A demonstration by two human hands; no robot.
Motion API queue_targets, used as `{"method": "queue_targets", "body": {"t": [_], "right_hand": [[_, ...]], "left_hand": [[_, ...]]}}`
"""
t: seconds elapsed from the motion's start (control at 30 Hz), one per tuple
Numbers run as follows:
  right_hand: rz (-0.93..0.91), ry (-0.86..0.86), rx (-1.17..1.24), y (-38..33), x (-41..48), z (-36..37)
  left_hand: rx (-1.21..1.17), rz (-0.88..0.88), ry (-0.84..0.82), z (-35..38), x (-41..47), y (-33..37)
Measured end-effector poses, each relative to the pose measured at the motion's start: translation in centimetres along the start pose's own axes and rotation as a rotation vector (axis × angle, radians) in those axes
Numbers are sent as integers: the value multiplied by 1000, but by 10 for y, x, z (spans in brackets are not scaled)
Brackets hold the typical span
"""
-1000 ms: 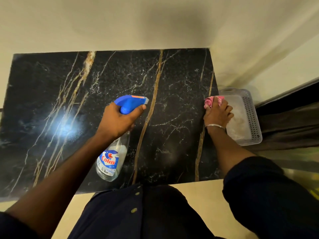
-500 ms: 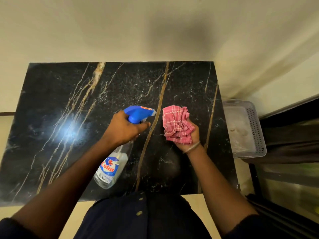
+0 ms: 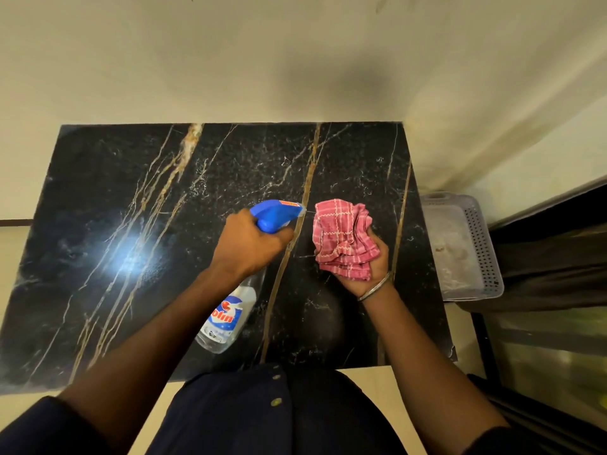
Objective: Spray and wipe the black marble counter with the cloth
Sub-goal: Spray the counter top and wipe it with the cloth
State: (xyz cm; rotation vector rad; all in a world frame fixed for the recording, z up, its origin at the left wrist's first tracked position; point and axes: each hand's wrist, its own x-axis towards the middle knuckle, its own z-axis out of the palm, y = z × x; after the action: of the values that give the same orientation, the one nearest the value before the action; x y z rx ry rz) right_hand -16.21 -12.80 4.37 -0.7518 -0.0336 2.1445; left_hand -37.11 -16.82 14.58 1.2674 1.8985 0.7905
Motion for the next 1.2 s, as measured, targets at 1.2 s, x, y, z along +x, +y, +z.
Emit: {"method": "queue_targets", "body": {"t": [1.2], "right_hand": [[-435,788,-2371,-20,-148,-176]], "left_hand": [[-101,153,-420,97,6,27]]}}
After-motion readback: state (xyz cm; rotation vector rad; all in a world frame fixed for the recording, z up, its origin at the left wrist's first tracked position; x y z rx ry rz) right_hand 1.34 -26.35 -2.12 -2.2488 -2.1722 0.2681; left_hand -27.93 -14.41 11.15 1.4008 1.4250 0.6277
